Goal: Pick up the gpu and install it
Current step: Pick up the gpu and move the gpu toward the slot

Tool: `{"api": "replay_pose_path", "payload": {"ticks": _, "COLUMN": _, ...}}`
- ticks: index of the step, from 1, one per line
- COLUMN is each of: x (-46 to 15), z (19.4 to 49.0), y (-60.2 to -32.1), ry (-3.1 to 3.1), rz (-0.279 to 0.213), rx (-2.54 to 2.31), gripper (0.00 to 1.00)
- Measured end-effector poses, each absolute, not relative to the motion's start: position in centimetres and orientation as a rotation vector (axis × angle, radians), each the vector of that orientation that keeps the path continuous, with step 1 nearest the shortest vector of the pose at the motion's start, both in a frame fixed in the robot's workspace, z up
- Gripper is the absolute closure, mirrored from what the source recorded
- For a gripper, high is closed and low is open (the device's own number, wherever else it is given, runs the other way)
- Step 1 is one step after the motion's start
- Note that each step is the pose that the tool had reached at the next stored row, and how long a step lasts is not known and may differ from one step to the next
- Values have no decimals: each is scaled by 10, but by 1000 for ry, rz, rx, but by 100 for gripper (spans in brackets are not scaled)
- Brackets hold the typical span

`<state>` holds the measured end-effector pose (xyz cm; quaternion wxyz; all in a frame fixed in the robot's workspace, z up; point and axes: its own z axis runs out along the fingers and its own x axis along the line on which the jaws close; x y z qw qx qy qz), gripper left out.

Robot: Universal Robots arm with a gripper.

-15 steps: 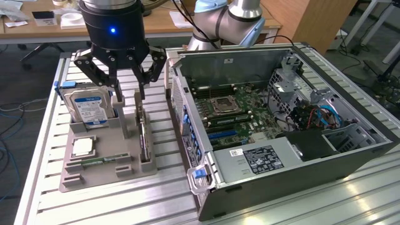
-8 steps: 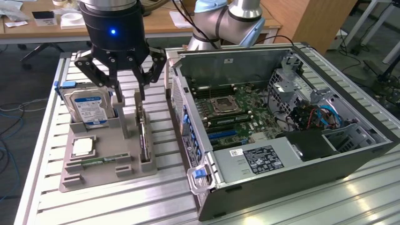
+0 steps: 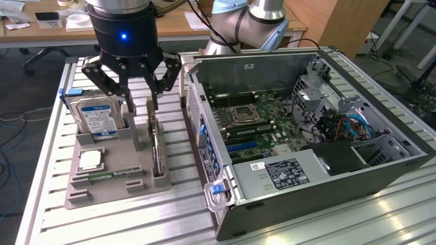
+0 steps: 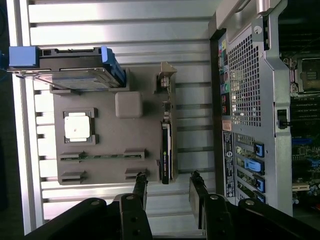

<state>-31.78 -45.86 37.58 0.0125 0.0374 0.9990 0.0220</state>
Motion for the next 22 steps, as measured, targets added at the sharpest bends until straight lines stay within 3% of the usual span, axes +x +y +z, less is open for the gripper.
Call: {"api": "replay_pose_path", "payload": {"ticks": 22, "x": -318, "z": 357, "y": -459, "ry": 3114, "rz": 69, "rx": 117, "gripper": 53}}
